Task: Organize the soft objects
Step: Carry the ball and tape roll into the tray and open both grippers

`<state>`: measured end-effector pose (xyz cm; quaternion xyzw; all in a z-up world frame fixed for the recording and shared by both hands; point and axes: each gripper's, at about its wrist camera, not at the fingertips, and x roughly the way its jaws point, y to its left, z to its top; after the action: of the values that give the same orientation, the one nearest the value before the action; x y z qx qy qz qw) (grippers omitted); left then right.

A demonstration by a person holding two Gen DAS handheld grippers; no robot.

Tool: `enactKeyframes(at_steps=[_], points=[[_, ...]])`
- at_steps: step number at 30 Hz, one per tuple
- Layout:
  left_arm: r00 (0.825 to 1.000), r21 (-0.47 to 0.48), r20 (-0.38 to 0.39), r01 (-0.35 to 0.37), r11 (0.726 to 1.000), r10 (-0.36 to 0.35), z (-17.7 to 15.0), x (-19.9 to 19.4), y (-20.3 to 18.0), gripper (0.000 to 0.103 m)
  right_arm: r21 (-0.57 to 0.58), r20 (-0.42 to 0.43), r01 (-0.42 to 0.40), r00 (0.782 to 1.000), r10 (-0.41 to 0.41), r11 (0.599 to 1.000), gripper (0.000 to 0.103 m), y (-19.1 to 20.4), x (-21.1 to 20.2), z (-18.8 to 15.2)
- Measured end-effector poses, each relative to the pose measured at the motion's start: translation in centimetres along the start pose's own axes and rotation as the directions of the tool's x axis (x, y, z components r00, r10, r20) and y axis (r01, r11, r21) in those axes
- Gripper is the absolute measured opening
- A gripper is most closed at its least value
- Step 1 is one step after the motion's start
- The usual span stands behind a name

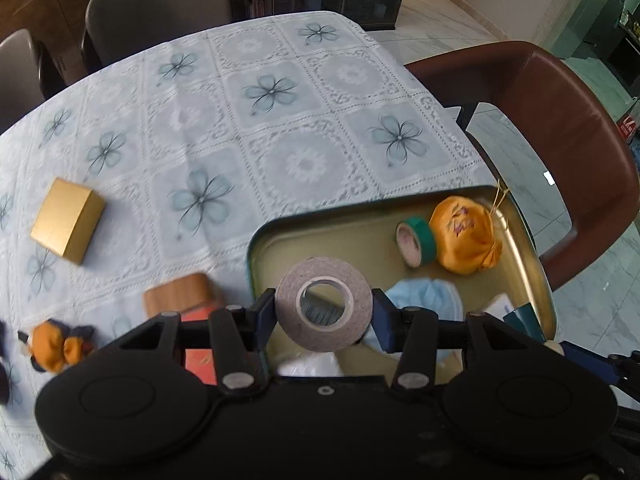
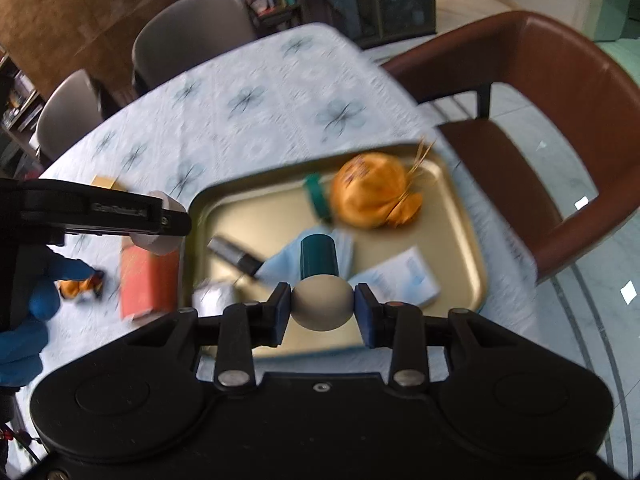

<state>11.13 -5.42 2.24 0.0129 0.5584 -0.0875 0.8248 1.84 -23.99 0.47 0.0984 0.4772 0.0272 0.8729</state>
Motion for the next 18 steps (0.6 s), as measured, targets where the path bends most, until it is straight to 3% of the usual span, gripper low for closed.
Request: enactKeyframes(at_steps=[5, 18], points=[[0.999, 0.003, 0.003, -0.037, 0.999, 0.037, 1.5, 1.5, -1.6, 0.064, 0.054, 0.033, -0.019, 0.999, 0.017, 0.998, 0.042, -1.5, 0.6, 1.4], [0.995, -0.045, -0.078, -0.059, 0.997, 0.055, -1.8, 1.6, 1.4, 0.066, 0.067, -0.09, -0.04, 0.995, 0.046, 0.997, 0.042, -1.9, 2.8, 0.2]])
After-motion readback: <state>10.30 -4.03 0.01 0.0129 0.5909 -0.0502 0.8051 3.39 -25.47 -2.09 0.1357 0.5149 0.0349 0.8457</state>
